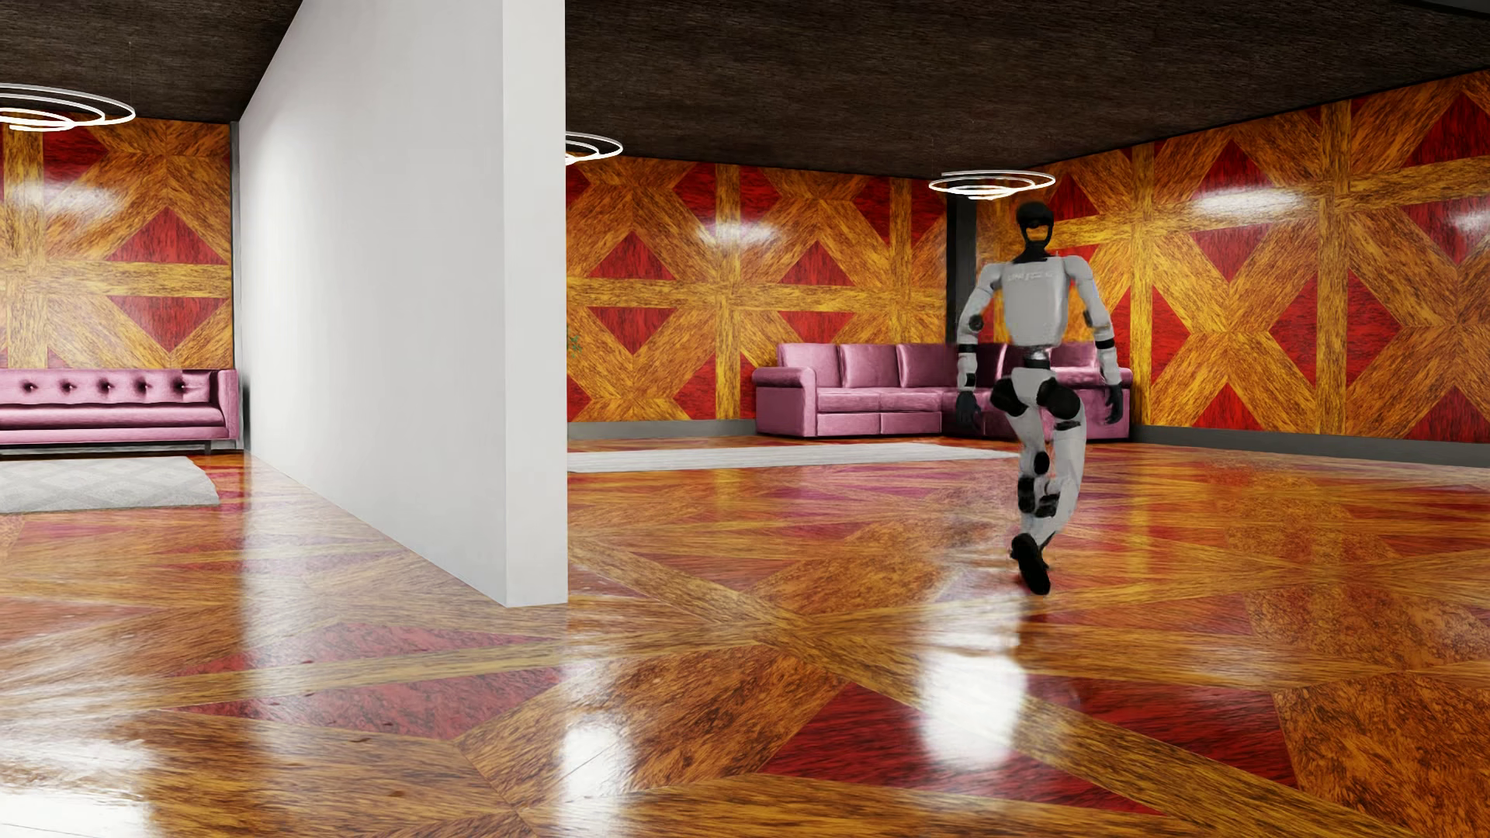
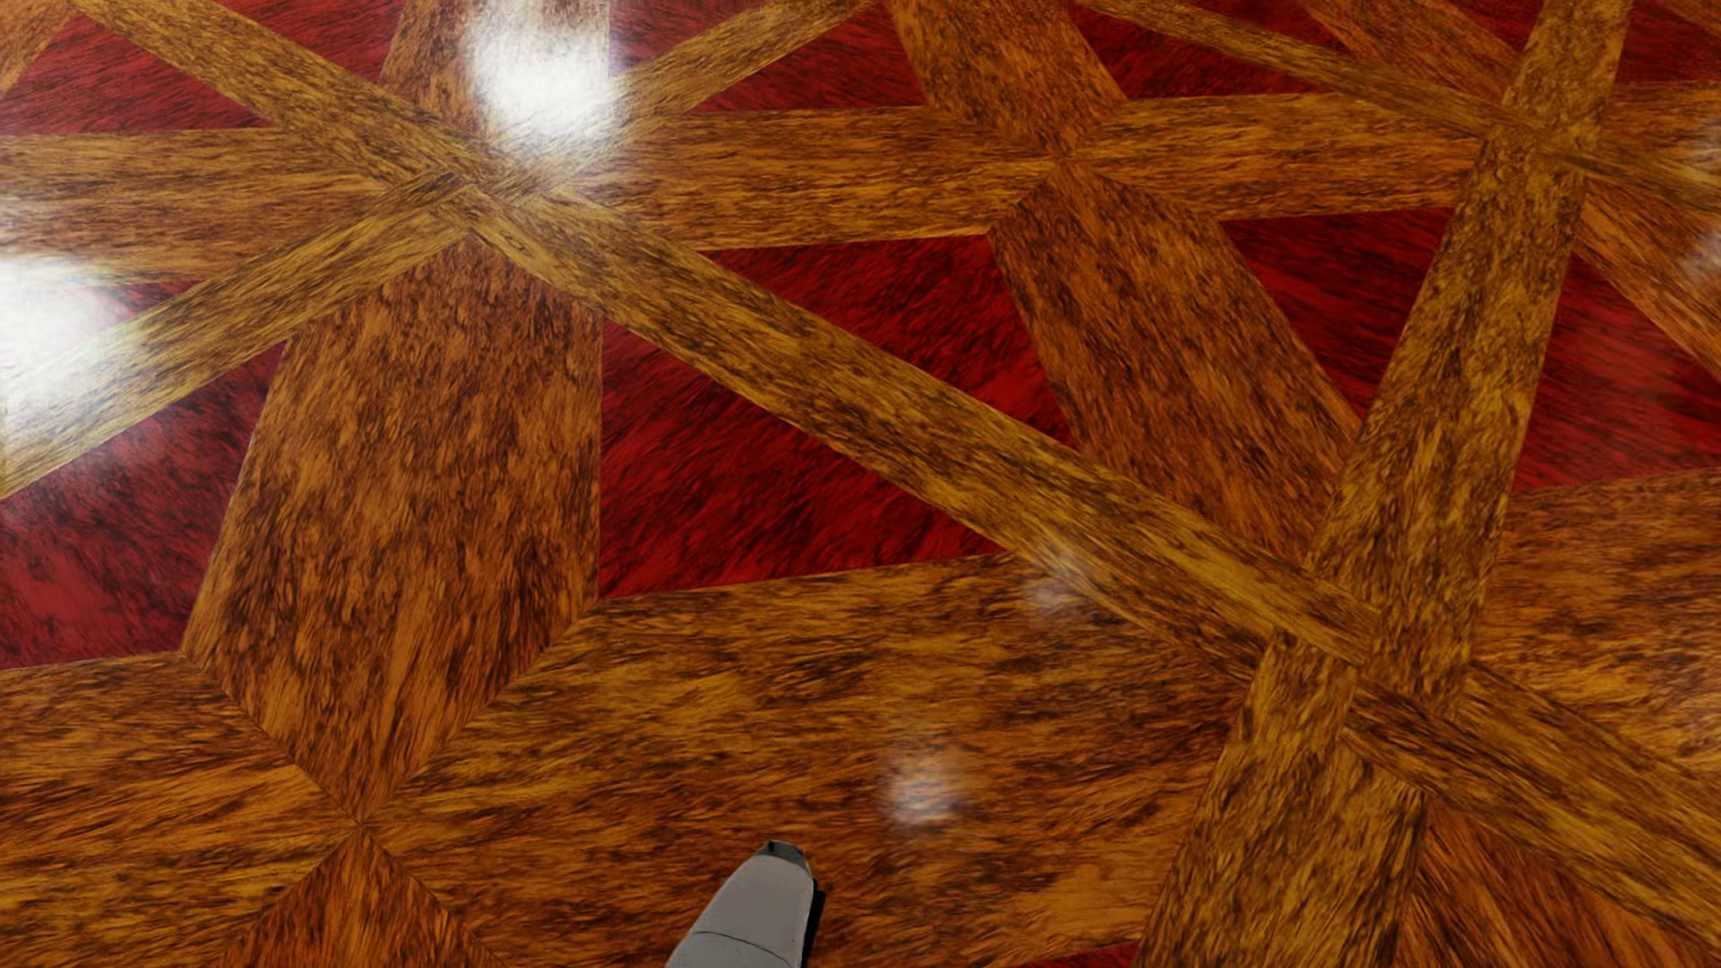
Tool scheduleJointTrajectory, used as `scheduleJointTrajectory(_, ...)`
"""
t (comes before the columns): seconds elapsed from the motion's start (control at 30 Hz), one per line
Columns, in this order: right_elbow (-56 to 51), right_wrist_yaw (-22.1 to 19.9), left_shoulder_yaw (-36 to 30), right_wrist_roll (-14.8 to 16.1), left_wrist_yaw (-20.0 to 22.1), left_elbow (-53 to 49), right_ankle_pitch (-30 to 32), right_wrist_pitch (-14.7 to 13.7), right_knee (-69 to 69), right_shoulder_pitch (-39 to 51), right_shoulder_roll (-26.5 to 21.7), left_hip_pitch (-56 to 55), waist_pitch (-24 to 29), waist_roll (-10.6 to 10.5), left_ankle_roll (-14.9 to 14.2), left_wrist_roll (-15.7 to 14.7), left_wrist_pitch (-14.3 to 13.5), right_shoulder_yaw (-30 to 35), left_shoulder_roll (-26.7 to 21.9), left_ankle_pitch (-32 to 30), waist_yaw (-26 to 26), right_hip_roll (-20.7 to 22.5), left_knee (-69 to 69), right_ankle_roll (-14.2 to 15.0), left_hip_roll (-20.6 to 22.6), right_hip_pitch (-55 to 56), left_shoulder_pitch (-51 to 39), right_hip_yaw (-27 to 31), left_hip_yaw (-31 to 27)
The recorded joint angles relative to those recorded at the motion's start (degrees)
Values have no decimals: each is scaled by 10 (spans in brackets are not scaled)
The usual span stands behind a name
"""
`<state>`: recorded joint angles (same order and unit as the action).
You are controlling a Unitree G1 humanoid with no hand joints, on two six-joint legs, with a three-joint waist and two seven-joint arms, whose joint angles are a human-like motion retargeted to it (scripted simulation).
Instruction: Walk towards the sofa
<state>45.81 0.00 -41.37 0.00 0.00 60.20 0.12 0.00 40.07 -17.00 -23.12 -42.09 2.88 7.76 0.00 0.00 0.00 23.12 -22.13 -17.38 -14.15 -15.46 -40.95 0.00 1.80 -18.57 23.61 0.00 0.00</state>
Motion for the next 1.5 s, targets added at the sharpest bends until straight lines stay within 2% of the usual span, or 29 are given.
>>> scheduleJointTrajectory(0.03, 23, 0, -19, 0, 0, 12, 78, 0, 83, -6, 5, 23, 4, 1, 0, 0, 0, 0, 0, 27, 21, 11, -30, 0, 23, 30, -10, 0, 0)
scheduleJointTrajectory(0.07, 37, 0, -8, 0, 0, 2, 90, 0, 189, -4, 6, 46, 3, 4, 0, 0, 0, 15, -1, 49, 39, 18, -47, 0, 52, 96, -17, 0, 0)
scheduleJointTrajectory(0.13, 48, 0, 25, 0, 0, -17, -45, 0, 350, -4, 10, 165, 26, -1, 0, 0, 0, 32, 7, 92, 90, 42, -15, 0, 105, 201, -45, 0, 0)
scheduleJointTrajectory(0.2, 47, 0, 41, 0, 0, -89, -148, 0, 367, -18, 17, 286, 24, -18, 0, 0, 0, 46, 0, 176, 152, 71, 48, 0, 128, 334, -80, 0, 0)
scheduleJointTrajectory(0.27, 44, 0, 98, 0, 0, -162, -149, 0, 207, -31, 15, 437, 43, -44, 0, 0, 0, 49, -4, 255, 222, 95, 122, 0, 97, 383, -106, 0, 0)
scheduleJointTrajectory(0.37, 32, 0, 139, 0, 0, -236, -117, 0, -100, -46, 16, 553, 25, -51, 0, 0, 0, 35, -10, 376, 291, 66, 172, 0, 73, 441, -177, 0, 0)
scheduleJointTrajectory(0.4, 28, 0, 147, 0, 0, -255, -117, 0, -132, -53, 14, 585, 16, -53, 0, 0, 0, 34, -13, 398, 300, 55, 177, 0, 59, 459, -194, 0, 0)
scheduleJointTrajectory(0.47, 42, 0, 175, 0, 0, -284, -132, 0, -63, -59, 17, 649, 15, -54, 0, 0, 0, 27, -13, 385, 327, 53, 152, 0, 25, 486, -190, 0, 0)
scheduleJointTrajectory(0.5, 65, 0, 183, 0, 0, -274, -87, 0, 1, -56, 18, 648, 1, -65, 0, 0, 0, 30, -4, 335, 332, 61, 107, 0, 13, 514, -182, 0, 0)
scheduleJointTrajectory(0.53, 95, 0, 181, 0, 0, -241, -75, 0, 64, -54, 20, 640, -7, -89, 0, 0, 0, 34, 13, 233, 330, 90, 36, 0, -9, 518, -167, 0, 0)
scheduleJointTrajectory(0.57, 119, 0, 167, 0, 0, -213, -100, 0, 99, -44, 20, 617, 0, -94, 0, 0, 0, 42, 19, 115, 316, 110, -62, 0, -14, 485, -150, 0, 0)
scheduleJointTrajectory(0.6, 136, 0, 131, 0, 0, -178, -130, 0, 110, -32, 26, 553, 1, -95, 0, 0, 0, 37, 20, 57, 307, 131, -197, 0, -17, 453, -148, 0, 0)
scheduleJointTrajectory(0.67, 111, 0, 64, 0, 0, -124, -148, 0, 51, -18, 29, 424, 9, -80, 0, 0, 0, 42, 19, 112, 256, 146, -373, 0, 2, 340, -140, 0, 0)
scheduleJointTrajectory(0.73, 65, 0, 39, 0, 0, -78, -145, 0, -20, -3, 27, 318, 18, -54, 0, 0, 0, 36, 19, 106, 182, 146, -343, 0, 31, 223, -104, 0, 0)
scheduleJointTrajectory(0.83, -19, 0, 32, 0, 0, -57, -145, 0, -84, 34, 14, 204, 20, -35, 0, 0, 0, 14, 8, -15, 99, 131, -17, 0, 34, 103, -43, 0, 0)
scheduleJointTrajectory(0.87, -38, 0, 30, 0, 0, -53, -153, 0, -96, 52, 9, 189, 15, -36, 0, 0, 0, 11, 7, 94, 81, 131, 98, 0, 28, 76, -30, 0, 0)
scheduleJointTrajectory(0.9, -59, 0, 22, 0, 0, -54, -157, 0, -102, 68, 2, 182, 12, -42, 0, 0, 0, 1, 5, 293, 70, 132, 146, 0, 15, 44, -15, 0, 0)
scheduleJointTrajectory(0.93, -72, 0, 26, 0, 0, -30, -162, 0, -81, 74, 1, 156, -5, -38, 0, 0, 0, -14, 12, 391, 45, 110, 139, 0, 2, 47, -9, 0, 0)
scheduleJointTrajectory(0.97, -74, 0, 30, 0, 0, -16, -144, 0, -70, 74, 5, 134, -3, -38, 0, 0, 0, -33, 18, 362, 31, 101, 142, 0, -4, 27, -2, 0, 0)
scheduleJointTrajectory(1.03, -60, 0, 27, 0, 0, 3, -35, 0, 19, 59, 19, 97, -15, -12, 0, 0, 0, -55, 24, 75, 34, 58, 84, 0, 28, 30, 7, 0, 0)
scheduleJointTrajectory(1.07, -35, 0, 9, 0, 0, 8, 54, 0, 116, 43, 28, 98, -11, 0, 0, 0, 0, -52, 23, 26, 61, 43, 23, 0, 64, 49, 5, 0, 0)
scheduleJointTrajectory(1.1, -11, 0, 18, 0, 0, 12, 102, 0, 227, 35, 36, 127, -4, 8, 0, 0, 0, -48, 23, 35, 76, 36, 1, 0, 80, 101, -10, 0, 0)
scheduleJointTrajectory(1.2, 50, 0, 49, 0, 0, -19, -98, 0, 428, 24, 38, 297, 20, -8, 0, 0, 0, 20, 25, 127, 142, 58, 61, 0, 115, 276, -70, 0, 0)
scheduleJointTrajectory(1.27, 54, 0, 81, 0, 0, -113, -145, 0, 339, -9, 30, 416, 29, -36, 0, 0, 0, 34, 7, 206, 220, 83, 122, 0, 94, 349, -94, 0, 0)
scheduleJointTrajectory(1.37, 60, 0, 136, 0, 0, -195, -143, 0, 1, -50, 23, 530, 18, -53, 0, 0, 0, 39, -6, 322, 287, 82, 169, 0, 65, 402, -162, 0, 0)
scheduleJointTrajectory(1.4, 72, 0, 158, 0, 0, -212, -36, 0, -92, -57, 26, 544, 5, -49, 0, 0, 0, 35, -9, 351, 300, 79, 171, 0, 66, 407, -186, 0, 0)
scheduleJointTrajectory(1.43, 72, 0, 176, 0, 0, -228, 98, 0, -310, -66, 26, 566, -5, -47, 0, 0, 0, 37, -13, 377, 309, 61, 168, 0, 57, 425, -203, 0, 0)
scheduleJointTrajectory(1.47, 93, 0, 178, 0, 0, -237, 36, 0, -348, -65, 31, 594, 0, -45, 0, 0, 0, 44, -18, 384, 316, 53, 163, 0, 45, 441, -219, 0, 0)
scheduleJointTrajectory(1.5, 103, 0, 179, 0, 0, -236, -146, 0, -93, -68, 33, 620, 5, -42, 0, 0, 0, 45, -20, 370, 324, 50, 147, 0, 33, 469, -222, 0, 0)
